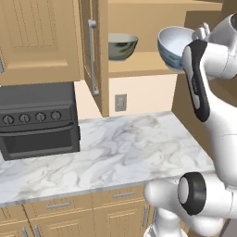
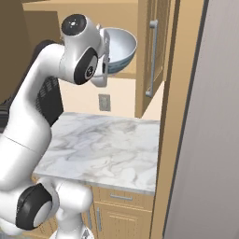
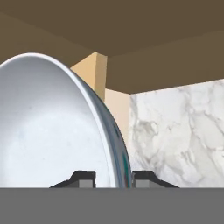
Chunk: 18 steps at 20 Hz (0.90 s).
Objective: Open the cabinet. Pick the bowls from the counter and place them in the cabinet. Then close the cabinet.
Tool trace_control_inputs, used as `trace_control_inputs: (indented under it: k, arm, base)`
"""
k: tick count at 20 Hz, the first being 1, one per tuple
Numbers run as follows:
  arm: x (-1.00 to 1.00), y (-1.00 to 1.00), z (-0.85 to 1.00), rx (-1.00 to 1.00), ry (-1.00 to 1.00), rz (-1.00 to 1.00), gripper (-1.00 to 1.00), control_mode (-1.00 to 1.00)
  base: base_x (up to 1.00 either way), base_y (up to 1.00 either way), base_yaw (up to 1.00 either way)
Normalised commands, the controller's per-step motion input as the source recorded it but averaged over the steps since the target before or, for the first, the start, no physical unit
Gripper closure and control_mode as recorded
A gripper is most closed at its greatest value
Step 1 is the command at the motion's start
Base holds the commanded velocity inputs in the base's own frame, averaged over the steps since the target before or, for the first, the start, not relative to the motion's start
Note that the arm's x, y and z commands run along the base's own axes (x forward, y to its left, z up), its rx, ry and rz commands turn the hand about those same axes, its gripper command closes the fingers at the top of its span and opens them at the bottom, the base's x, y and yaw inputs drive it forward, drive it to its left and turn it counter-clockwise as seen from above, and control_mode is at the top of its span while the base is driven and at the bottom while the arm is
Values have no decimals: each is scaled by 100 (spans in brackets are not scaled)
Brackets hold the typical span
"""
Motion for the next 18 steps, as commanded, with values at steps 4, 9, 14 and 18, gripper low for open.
trace_control_inputs:
  k: [4,9,14,18]
  arm:
    - [84,-11,0,0,3,4,100,-100]
    - [95,-20,0,1,4,6,100,-100]
    - [98,-31,0,4,5,5,100,-100]
    - [66,-32,0,5,10,2,100,-100]
  base:
    - [0,0,0]
    - [0,0,0]
    - [0,0,0]
    - [0,0,0]
